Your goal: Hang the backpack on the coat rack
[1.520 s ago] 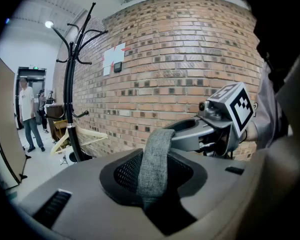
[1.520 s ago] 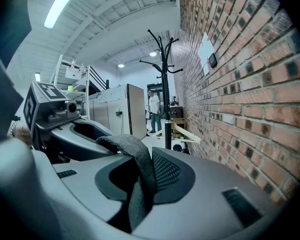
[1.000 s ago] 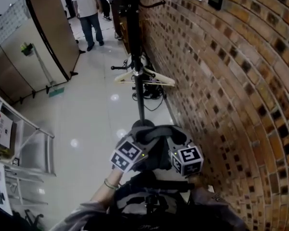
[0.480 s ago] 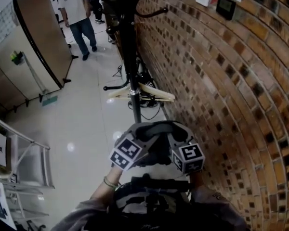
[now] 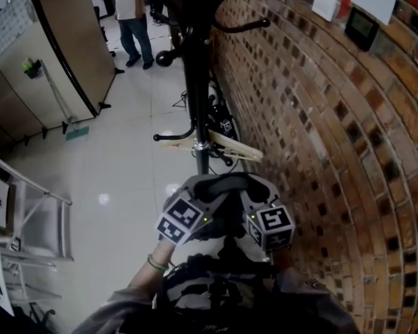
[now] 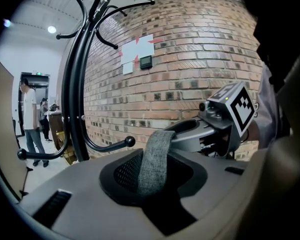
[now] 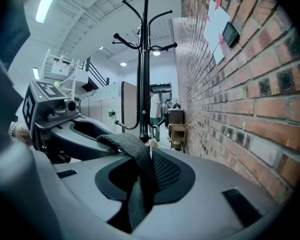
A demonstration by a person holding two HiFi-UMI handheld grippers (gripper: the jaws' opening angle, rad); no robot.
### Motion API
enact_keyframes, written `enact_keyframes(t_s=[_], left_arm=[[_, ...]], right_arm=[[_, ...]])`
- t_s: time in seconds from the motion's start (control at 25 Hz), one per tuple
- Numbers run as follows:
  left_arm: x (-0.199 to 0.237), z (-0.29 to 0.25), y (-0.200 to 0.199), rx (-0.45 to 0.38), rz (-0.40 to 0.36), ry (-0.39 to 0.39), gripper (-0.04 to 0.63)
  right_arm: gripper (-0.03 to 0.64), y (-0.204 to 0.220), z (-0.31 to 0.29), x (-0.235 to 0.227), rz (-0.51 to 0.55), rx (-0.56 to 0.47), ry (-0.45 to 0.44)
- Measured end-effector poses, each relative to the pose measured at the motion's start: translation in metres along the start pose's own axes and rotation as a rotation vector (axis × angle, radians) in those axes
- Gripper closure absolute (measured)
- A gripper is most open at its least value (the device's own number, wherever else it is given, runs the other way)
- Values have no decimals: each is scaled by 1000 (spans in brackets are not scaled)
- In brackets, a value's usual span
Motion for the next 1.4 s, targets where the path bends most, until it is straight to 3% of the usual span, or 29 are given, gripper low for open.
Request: enact_keyframes(t_s=[0.44, 0.8, 1.4], left_arm=[[29, -16, 1, 48, 22, -169, 469], [39, -30, 2, 63, 24, -208, 469], [39, -31, 10, 16, 77, -261, 468]], right_arm=[[541, 1, -50, -25, 19, 45, -203], [541, 4, -75, -44, 62, 54, -310], [541, 6, -97, -53, 124, 41, -482]])
Point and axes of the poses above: the fingertips, and each gripper's own axes: z backward along the fingers, x to its left, y out of its underside, the point moved 9 cm from there along z, backward along the fingers, and after that the axes turned 14 degrees about -x, right-handed, at the moved point
